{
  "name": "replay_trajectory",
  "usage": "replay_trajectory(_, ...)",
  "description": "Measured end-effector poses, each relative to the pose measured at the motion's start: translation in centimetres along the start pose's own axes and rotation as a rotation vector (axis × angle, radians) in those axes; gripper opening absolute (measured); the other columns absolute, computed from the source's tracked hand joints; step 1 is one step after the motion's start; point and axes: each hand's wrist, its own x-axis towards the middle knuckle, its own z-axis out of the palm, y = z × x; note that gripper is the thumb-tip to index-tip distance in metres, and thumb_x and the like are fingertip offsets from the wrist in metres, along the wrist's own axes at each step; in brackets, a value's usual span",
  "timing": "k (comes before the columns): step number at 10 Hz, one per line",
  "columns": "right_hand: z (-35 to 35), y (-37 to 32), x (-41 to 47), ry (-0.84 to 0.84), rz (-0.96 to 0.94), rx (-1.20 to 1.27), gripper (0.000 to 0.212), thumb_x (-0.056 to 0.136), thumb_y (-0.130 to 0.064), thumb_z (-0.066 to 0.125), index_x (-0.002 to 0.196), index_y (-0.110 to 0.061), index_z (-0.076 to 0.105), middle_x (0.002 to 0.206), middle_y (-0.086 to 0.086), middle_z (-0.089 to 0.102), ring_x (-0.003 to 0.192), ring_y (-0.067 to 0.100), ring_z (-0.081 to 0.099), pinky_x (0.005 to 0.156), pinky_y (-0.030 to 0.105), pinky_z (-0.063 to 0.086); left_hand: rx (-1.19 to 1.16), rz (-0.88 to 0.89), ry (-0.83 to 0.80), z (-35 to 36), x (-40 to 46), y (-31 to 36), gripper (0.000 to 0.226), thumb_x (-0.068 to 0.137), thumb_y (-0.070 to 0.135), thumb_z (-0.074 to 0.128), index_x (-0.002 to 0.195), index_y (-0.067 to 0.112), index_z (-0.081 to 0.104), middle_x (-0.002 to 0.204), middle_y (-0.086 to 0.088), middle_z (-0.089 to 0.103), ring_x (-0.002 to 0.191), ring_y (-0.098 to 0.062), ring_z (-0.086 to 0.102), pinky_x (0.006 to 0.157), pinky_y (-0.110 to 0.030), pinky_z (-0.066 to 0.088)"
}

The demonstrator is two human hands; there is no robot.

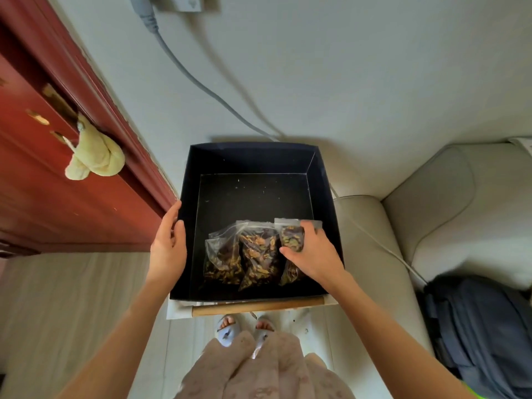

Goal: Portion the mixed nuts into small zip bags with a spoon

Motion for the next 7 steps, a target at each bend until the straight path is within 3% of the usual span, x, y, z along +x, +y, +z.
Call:
replay_trajectory(1, 0.4, 0.4, 0.1, -0.08, 0.017, 0.013, 0.076, 0.086, -0.044, 0.063, 0.145, -0.02, 0.023, 0.142, 0.015, 0.034, 0.125, 0.031, 0.044, 0.1, 0.038, 0.041, 0.01, -0.002, 0.002, 0.0, 0.0, 0.0, 0.041, 0.1, 0.023, 0.036, 0.14, 0.033, 0.037, 0.13, 0.005, 0.049, 0.096, 0.006, 0.053, 0.085, -0.016, 0.036)
replay_trajectory(2, 0.6, 0.6, 0.1, -0.14, -0.003, -0.115, 0.072, 0.094, -0.04, 0.052, 0.15, -0.022, 0.011, 0.149, 0.017, 0.02, 0.133, 0.034, 0.032, 0.104, 0.041, 0.036, 0.001, -0.019, 0.002, 0.0, 0.0, 0.0, 0.041, 0.1, 0.023, 0.036, 0.139, 0.034, 0.038, 0.128, 0.007, 0.049, 0.092, 0.009, 0.052, 0.084, -0.015, 0.035)
replay_trajectory(3, 1.1, 0.4, -0.3, -0.045, -0.091, -0.283, 0.066, 0.096, -0.035, 0.048, 0.15, -0.026, 0.012, 0.154, 0.012, 0.004, 0.141, 0.034, 0.012, 0.104, 0.042, 0.037, -0.008, -0.023, 0.009, 0.0, 0.0, -0.1, 0.041, 0.1, 0.023, 0.036, 0.139, 0.033, 0.038, 0.136, 0.001, 0.047, 0.107, -0.007, 0.049, 0.089, -0.023, 0.034)
replay_trajectory(4, 1.5, 0.3, -0.4, -0.07, -0.12, -0.29, 0.059, 0.096, -0.032, 0.048, 0.148, -0.027, 0.019, 0.156, 0.006, 0.006, 0.14, 0.031, 0.017, 0.101, 0.042, 0.041, -0.008, -0.011, -0.002, 0.0, 0.0, -0.3, 0.041, 0.1, 0.024, 0.036, 0.14, 0.034, 0.037, 0.139, -0.001, 0.046, 0.117, -0.015, 0.049, 0.096, -0.028, 0.037)
replay_trajectory(5, 1.1, 0.2, -0.1, -0.129, -0.094, -0.293, 0.058, 0.097, -0.034, 0.044, 0.148, -0.029, 0.017, 0.156, 0.004, 0.009, 0.136, 0.031, 0.026, 0.099, 0.044, 0.041, -0.014, -0.018, -0.023, 0.0, 0.1, -0.4, 0.041, 0.1, 0.023, 0.036, 0.14, 0.033, 0.036, 0.137, -0.008, 0.048, 0.122, -0.032, 0.048, 0.105, -0.046, 0.039)
replay_trajectory(7, -2.1, -1.7, -0.5, -0.171, -0.078, -0.257, 0.066, 0.096, -0.046, 0.044, 0.151, -0.028, 0.012, 0.156, 0.007, 0.021, 0.137, 0.029, 0.031, 0.106, 0.045, 0.038, -0.028, -0.016, -0.036, -0.1, 0.0, -0.4, 0.042, 0.1, 0.021, 0.035, 0.14, 0.032, 0.036, 0.13, -0.025, 0.046, 0.122, -0.045, 0.04, 0.102, -0.055, 0.038)
